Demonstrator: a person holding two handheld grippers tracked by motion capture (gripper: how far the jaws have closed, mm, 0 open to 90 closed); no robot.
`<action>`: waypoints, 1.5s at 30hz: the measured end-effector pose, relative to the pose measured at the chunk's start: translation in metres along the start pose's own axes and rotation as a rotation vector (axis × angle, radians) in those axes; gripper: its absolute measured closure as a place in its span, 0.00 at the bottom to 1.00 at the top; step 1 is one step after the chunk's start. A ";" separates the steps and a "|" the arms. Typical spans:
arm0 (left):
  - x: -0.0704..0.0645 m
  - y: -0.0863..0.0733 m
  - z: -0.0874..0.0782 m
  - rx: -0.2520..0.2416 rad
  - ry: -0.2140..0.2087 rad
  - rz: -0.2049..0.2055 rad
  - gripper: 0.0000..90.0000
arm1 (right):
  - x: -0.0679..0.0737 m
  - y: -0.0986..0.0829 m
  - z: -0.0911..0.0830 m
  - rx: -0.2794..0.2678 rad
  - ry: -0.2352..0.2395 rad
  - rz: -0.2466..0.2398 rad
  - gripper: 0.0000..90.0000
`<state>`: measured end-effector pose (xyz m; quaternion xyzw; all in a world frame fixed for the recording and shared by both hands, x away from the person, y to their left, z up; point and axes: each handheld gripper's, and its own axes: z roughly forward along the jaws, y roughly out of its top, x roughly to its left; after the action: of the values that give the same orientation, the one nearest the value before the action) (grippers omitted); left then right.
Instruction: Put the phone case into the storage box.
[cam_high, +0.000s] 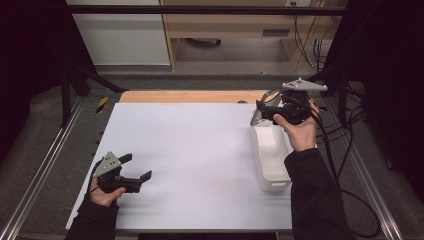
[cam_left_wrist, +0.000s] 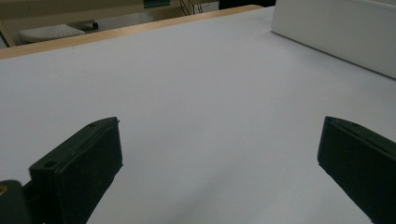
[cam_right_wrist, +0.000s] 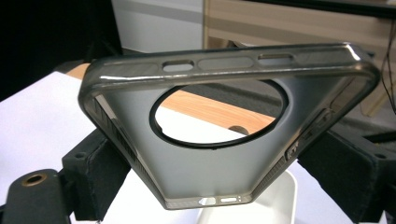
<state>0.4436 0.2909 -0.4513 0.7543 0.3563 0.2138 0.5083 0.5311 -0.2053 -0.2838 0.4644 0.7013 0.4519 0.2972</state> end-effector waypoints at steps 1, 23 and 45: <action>0.000 0.000 0.000 0.001 0.000 0.002 0.00 | -0.002 0.000 0.003 0.004 -0.011 0.007 0.13; -0.003 0.008 -0.003 -0.037 -0.035 0.020 0.00 | -0.020 -0.004 0.047 0.099 -0.133 0.105 0.13; -0.005 0.009 -0.002 -0.036 -0.039 0.031 0.00 | -0.028 -0.021 0.084 0.180 -0.227 0.168 0.13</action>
<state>0.4420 0.2866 -0.4418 0.7545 0.3307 0.2135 0.5252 0.6048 -0.2044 -0.3380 0.5942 0.6597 0.3550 0.2929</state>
